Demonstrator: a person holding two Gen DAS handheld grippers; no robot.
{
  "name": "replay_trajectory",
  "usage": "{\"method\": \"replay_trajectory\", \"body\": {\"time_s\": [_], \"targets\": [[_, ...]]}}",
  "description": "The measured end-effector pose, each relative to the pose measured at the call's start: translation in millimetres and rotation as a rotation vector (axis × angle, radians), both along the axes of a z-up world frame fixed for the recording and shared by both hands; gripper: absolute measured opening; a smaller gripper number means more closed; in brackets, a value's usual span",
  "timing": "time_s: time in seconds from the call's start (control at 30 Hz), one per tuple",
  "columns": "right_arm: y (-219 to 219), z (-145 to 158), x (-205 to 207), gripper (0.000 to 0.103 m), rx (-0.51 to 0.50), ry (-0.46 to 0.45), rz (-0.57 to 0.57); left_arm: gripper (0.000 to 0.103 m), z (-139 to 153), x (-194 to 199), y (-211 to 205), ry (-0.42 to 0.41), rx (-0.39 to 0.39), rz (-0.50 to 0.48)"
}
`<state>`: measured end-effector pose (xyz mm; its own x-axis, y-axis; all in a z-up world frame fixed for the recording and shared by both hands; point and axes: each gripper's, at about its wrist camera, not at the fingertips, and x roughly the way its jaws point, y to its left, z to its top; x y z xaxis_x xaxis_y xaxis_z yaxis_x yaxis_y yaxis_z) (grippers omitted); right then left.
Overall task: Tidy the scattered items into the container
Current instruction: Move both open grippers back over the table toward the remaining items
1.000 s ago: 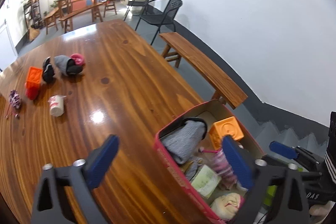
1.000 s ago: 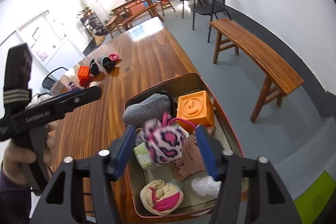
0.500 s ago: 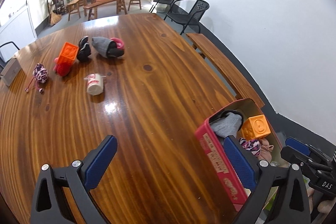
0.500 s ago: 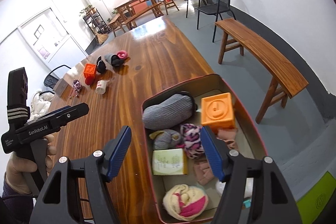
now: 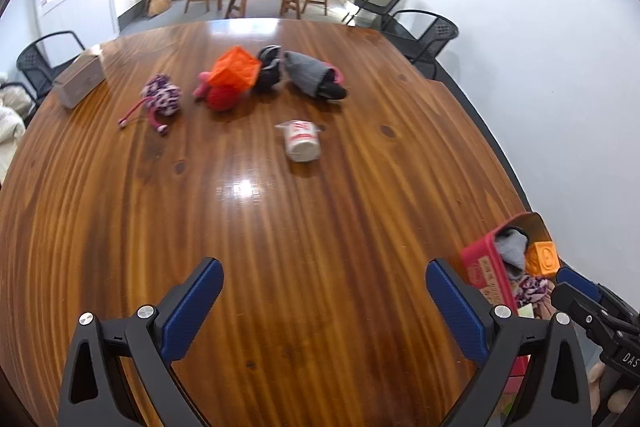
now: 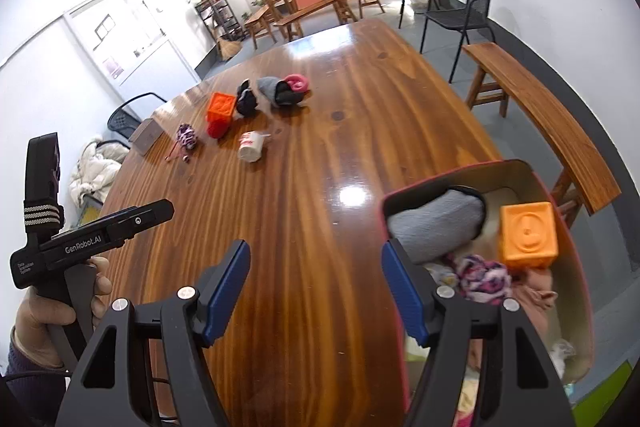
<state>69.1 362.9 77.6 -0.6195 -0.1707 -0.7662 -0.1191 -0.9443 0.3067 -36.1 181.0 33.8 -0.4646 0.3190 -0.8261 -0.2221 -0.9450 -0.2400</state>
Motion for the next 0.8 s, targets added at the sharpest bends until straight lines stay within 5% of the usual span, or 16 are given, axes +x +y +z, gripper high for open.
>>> {"method": "replay_trajectory", "body": {"time_s": [0.33,0.8], "targets": [[-58,-11,-43,0.072,0.006,-0.037,0.079,0.103,-16,-29,-72,-0.027,0.004,0.107],[-90,-35,-75,0.072,-0.013,-0.118,0.022,0.103,-40,-148,-120,-0.028,0.012,0.164]]}}
